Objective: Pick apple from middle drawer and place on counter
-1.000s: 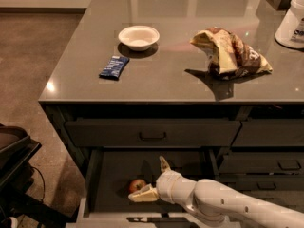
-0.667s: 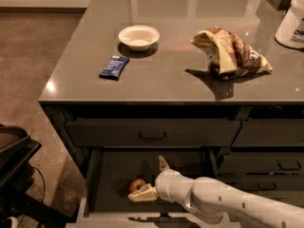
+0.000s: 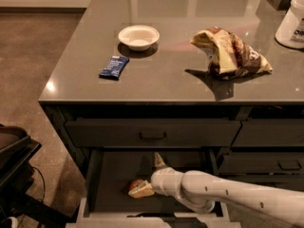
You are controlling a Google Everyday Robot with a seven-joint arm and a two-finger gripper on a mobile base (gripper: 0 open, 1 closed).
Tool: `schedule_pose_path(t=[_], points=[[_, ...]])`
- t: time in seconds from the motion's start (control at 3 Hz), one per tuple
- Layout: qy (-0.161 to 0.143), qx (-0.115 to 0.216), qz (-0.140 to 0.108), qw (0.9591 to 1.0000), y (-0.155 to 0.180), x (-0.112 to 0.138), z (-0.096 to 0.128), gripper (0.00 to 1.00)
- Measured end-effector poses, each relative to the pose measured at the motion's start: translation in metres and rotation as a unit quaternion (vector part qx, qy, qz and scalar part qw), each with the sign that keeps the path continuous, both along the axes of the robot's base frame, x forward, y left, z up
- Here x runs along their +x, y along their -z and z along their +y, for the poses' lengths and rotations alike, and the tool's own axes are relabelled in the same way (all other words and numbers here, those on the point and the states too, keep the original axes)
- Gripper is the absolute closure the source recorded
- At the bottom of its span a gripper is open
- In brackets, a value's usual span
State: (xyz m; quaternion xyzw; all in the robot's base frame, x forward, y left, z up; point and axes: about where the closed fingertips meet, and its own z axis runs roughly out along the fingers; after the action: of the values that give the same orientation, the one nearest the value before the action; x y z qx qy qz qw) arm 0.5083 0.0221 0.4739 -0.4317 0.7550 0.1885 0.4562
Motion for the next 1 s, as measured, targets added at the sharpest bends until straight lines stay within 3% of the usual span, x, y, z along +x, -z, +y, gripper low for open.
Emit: schedule_pose_path(t=[0.33, 1.0], points=[[-0.003, -0.001, 0.001, 1.0000, 0.002, 0.000, 0.003, 0.00], [-0.001, 0.017, 0.028, 0.9995, 0.025, -0.004, 0.021, 0.00]])
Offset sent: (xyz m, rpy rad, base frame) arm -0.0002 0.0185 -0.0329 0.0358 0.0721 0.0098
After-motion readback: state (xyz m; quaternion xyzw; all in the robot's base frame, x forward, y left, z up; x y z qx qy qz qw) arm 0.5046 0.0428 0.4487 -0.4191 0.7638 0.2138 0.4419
